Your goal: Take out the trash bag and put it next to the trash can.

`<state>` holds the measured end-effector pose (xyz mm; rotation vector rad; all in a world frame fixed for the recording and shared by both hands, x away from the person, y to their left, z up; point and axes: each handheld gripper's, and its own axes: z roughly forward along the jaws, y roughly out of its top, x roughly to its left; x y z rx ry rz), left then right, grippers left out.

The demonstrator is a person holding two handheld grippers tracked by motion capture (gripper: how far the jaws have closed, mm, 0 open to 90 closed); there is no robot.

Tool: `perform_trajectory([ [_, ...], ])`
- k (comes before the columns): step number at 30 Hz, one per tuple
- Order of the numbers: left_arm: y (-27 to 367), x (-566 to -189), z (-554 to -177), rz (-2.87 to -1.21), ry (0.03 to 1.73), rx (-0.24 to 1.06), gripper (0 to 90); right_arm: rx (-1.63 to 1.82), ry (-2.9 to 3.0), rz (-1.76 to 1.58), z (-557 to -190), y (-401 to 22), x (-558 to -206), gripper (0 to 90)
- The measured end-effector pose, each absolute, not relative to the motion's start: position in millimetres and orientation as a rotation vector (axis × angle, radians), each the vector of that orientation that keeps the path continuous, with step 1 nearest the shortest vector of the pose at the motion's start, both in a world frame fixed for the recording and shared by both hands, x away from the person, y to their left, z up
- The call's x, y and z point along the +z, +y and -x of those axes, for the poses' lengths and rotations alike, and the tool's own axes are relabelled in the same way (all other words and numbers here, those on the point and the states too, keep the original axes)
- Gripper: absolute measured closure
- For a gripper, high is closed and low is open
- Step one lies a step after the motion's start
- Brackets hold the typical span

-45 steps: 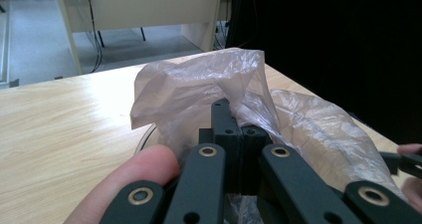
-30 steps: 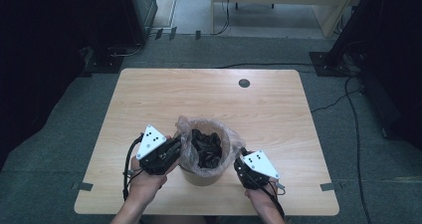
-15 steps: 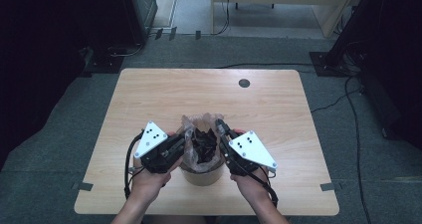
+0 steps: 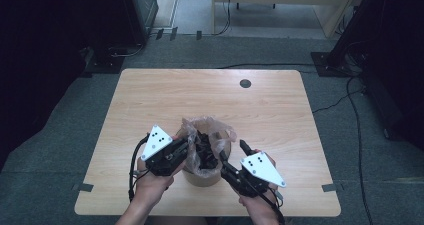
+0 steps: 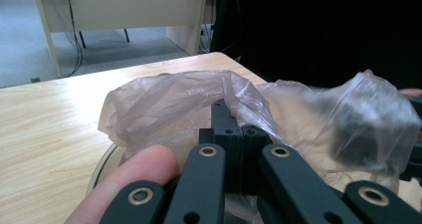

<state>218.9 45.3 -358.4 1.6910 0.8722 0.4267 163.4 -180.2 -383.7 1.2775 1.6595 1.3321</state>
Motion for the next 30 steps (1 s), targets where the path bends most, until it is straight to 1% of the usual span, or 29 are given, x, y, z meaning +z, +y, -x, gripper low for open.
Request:
perform_trajectory([
  [4,43,-359,-220,-1.688,0.877,0.425,90.0,1.445,1.667,-1.351,-157,-194,-389,36.7],
  [7,38,-360,-220,-1.695,0.873,0.419,90.0,1.572,1.725,-1.364,-156,-195,-387,36.8],
  [8,37,-360,-220,-1.697,0.871,0.417,90.0,1.604,1.749,-1.370,-157,-193,-386,36.6],
  [12,33,-361,-220,-1.702,0.865,0.416,90.0,1.689,1.842,-1.339,-161,-180,-384,31.1],
  [16,35,-360,-222,-1.698,0.868,0.411,90.0,1.662,1.956,-1.293,-166,-159,-384,25.0],
  [20,39,-358,-221,-1.689,0.872,0.412,90.0,1.571,2.003,-1.311,-172,-139,-384,24.8],
  [21,40,-357,-220,-1.685,0.872,0.415,90.0,1.552,2.011,-1.314,-173,-135,-384,27.0],
  [24,44,-355,-219,-1.668,0.872,0.420,90.0,1.536,2.042,-1.304,-175,-126,-384,41.1],
  [26,48,-353,-217,-1.648,0.869,0.418,87.5,1.521,2.043,-1.293,-175,-123,-385,60.6],
  [27,51,-353,-216,-1.633,0.861,0.422,82.2,1.517,2.038,-1.285,-175,-122,-385,68.5],
  [28,53,-353,-215,-1.615,0.853,0.436,75.0,1.511,2.031,-1.279,-175,-122,-386,75.4],
  [30,59,-353,-213,-1.577,0.856,0.442,58.4,1.508,2.011,-1.278,-175,-122,-385,84.0],
])
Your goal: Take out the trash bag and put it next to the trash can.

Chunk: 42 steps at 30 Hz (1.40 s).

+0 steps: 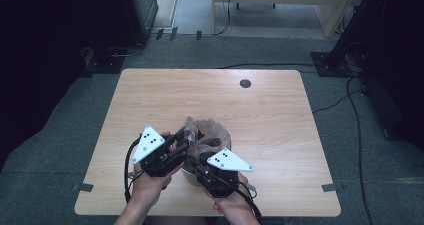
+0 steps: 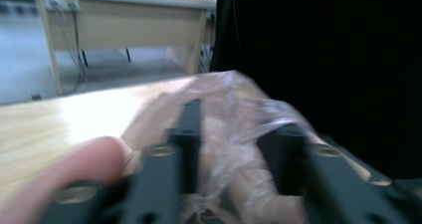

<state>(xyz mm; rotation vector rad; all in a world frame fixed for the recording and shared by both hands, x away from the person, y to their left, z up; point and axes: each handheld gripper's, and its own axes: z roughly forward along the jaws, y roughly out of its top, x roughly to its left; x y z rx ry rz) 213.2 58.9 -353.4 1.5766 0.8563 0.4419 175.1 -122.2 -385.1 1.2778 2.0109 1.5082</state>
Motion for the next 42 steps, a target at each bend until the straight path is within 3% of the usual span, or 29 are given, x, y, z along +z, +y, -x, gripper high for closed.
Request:
perform_trajectory([
  [4,72,-355,-212,-1.541,0.888,0.426,36.3,1.502,1.952,-1.269,-176,-124,-382,89.7],
  [10,85,-356,-208,-1.545,0.912,0.421,19.8,1.503,1.856,-1.232,-177,-126,-373,90.0],
  [24,140,-391,-209,-1.516,1.089,0.494,16.1,1.538,1.721,-1.142,-178,-133,-336,90.0],
  [27,155,-407,-212,-1.540,1.152,0.524,16.0,1.548,1.697,-1.128,-178,-136,-327,90.0],
  [29,167,-423,-215,-1.573,1.215,0.539,9.9,1.555,1.682,-1.124,-178,-138,-322,90.0],
  [42,208,-504,-230,-1.730,1.527,0.634,9.9,1.571,1.629,-1.100,-184,-146,-296,90.0],
])
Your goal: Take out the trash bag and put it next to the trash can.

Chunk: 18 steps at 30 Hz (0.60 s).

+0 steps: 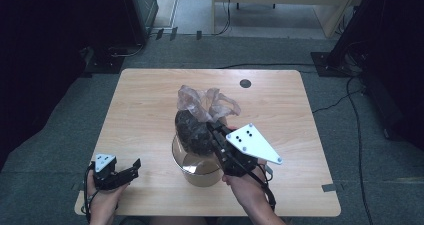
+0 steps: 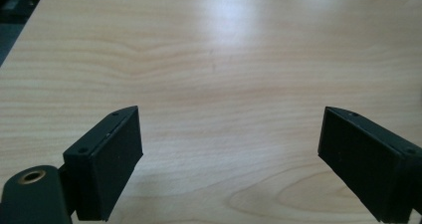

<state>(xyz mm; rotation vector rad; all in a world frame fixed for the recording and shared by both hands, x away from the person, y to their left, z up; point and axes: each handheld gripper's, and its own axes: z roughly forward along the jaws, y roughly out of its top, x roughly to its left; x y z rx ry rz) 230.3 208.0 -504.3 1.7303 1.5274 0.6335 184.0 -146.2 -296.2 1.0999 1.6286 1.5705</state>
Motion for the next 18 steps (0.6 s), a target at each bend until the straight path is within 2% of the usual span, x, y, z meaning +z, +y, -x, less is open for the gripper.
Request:
perform_trajectory([
  [10,199,-521,-235,-1.888,1.517,0.703,9.9,1.545,1.555,-1.105,-192,-162,-278,90.0],
  [18,200,-522,-236,-1.872,1.528,0.678,9.8,1.503,1.461,-1.142,-203,-188,-269,90.0],
])
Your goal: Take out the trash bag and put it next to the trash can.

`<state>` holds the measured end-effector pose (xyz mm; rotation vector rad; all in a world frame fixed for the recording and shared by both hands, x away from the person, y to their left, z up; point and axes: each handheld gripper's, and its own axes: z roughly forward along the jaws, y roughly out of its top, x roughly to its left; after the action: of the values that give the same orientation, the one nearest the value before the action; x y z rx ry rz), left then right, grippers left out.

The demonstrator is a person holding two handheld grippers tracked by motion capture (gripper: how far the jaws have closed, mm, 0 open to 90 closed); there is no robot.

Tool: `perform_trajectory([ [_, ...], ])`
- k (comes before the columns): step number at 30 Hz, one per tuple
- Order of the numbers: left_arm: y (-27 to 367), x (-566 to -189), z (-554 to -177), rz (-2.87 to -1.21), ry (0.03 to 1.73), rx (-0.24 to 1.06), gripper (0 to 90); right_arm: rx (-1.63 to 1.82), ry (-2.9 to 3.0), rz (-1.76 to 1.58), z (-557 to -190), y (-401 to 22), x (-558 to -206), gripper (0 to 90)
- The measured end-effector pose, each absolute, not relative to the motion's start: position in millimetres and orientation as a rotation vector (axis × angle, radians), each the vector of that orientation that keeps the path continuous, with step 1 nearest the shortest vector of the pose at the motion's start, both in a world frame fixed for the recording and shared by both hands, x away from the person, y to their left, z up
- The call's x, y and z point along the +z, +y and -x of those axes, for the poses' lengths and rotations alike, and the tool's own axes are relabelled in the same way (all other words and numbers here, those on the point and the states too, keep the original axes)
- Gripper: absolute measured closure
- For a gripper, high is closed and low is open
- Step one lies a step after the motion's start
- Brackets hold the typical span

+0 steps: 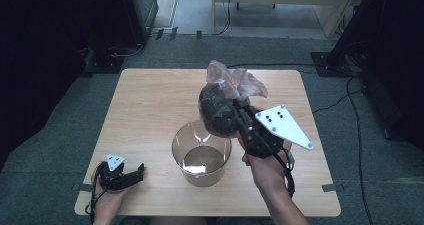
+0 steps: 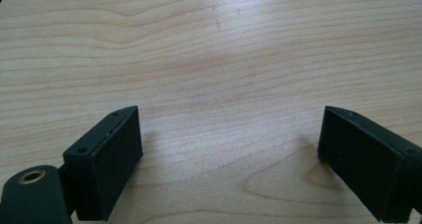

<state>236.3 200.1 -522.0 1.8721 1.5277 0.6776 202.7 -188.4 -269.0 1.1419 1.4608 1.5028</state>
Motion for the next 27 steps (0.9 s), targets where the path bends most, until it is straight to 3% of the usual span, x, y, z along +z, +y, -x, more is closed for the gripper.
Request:
perform_trajectory([
  [12,199,-522,-238,-1.876,1.525,0.672,9.9,1.381,1.433,-1.238,-236,-224,-291,90.0],
  [27,199,-522,-238,-1.872,1.525,0.674,9.9,1.286,1.493,-1.362,-292,-232,-369,90.0],
])
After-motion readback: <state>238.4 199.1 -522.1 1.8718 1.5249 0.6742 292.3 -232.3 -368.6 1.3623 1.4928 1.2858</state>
